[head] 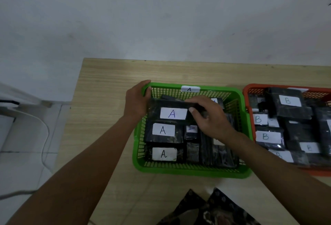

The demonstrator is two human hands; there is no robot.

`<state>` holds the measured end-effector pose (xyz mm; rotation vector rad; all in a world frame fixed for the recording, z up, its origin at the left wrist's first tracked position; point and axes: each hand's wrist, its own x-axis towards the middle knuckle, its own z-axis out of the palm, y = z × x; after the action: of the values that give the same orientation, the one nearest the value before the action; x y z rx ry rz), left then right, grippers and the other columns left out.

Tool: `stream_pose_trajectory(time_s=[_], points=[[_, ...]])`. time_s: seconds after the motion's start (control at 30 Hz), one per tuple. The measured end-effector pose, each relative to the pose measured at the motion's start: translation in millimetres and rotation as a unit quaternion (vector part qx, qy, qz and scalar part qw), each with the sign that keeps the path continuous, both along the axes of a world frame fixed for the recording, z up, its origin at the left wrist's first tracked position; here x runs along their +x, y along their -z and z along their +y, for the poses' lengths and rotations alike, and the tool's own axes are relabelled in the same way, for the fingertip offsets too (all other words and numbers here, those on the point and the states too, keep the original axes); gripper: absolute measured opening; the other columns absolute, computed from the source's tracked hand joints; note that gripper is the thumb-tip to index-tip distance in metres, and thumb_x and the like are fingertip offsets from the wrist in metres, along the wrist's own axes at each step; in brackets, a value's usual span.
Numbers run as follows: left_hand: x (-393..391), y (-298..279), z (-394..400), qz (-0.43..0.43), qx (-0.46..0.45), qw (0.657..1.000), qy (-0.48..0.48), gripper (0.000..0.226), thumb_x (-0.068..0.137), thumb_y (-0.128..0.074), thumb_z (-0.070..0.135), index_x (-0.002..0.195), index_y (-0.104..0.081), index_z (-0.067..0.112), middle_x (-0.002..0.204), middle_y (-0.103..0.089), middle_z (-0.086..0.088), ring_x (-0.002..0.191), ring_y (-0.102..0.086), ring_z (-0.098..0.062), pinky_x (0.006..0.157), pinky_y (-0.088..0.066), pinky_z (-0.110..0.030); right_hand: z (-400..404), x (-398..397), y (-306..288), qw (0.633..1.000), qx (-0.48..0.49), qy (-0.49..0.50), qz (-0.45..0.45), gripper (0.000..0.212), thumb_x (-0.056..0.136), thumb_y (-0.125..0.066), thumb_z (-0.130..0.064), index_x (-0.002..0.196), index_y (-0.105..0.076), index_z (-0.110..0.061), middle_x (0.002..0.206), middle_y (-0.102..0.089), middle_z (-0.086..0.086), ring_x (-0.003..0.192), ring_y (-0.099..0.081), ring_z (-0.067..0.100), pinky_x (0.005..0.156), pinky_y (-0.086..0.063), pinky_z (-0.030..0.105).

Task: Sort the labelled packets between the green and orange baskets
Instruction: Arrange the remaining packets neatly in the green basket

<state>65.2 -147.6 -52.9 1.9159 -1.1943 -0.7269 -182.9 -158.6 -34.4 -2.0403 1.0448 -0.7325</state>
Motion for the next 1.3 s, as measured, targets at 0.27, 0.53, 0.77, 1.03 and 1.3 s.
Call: stream_pose_trajectory(time_s=[0.27,0.53,0.77,1.03,1.3], points=[[1,0,-1,-0.019,0.003,1.000,0.001,0.031,0.094,-0.060,0.015,0.124,-0.066,0.010,0.124,-0.067,-0.009,0.116,-0.061,-0.018,0.100,-0.039,-0.017,5,15,-8,0.967,0.243,-0.021,0.078,0.018,0.096,-0.059,-0.015,0.112,-0.064,-0.021,0.107,-0.067,0.001,0.091,-0.066,0.020,0.075,-0.055,0.031],[3,-2,0,0.034,0.019,0.999,-0.014,0.032,0.096,-0.057,0.025,0.128,-0.064,0.022,0.132,-0.062,0.003,0.119,-0.052,-0.002,0.099,-0.033,-0.009,-29,1,-5,0.989,0.099,0.109,0.025,0.021,0.092,-0.061,-0.006,0.110,-0.067,-0.016,0.098,-0.063,-0.004,0.089,-0.058,0.010,0.082,-0.052,0.029],[4,2,1,0.030,0.010,0.999,-0.013,0.033,0.096,-0.057,0.027,0.128,-0.063,0.021,0.132,-0.062,0.002,0.122,-0.054,-0.007,0.102,-0.035,-0.014,-30,22,24,0.992,0.077,0.024,0.095,0.031,0.094,-0.056,-0.006,0.123,-0.057,-0.016,0.124,-0.061,0.002,0.114,-0.056,0.016,0.092,-0.040,0.022],[4,4,-1,0.008,0.016,1.000,-0.025,0.036,0.095,-0.058,0.029,0.130,-0.062,0.019,0.133,-0.061,0.000,0.122,-0.054,-0.008,0.101,-0.033,-0.014,-10,35,44,0.946,-0.091,0.090,0.297,0.037,0.092,-0.059,-0.024,0.128,-0.063,-0.017,0.124,-0.059,0.011,0.115,-0.054,0.033,0.090,-0.048,0.048],[4,3,0,-0.019,0.018,0.999,-0.030,0.035,0.094,-0.059,0.031,0.126,-0.065,0.016,0.124,-0.067,-0.001,0.106,-0.055,-0.002,0.094,-0.037,-0.015,11,40,18,0.914,0.041,0.043,0.402,0.075,0.080,-0.047,-0.077,0.136,-0.053,-0.027,0.136,-0.058,-0.001,0.128,-0.045,0.025,0.107,-0.027,0.046]])
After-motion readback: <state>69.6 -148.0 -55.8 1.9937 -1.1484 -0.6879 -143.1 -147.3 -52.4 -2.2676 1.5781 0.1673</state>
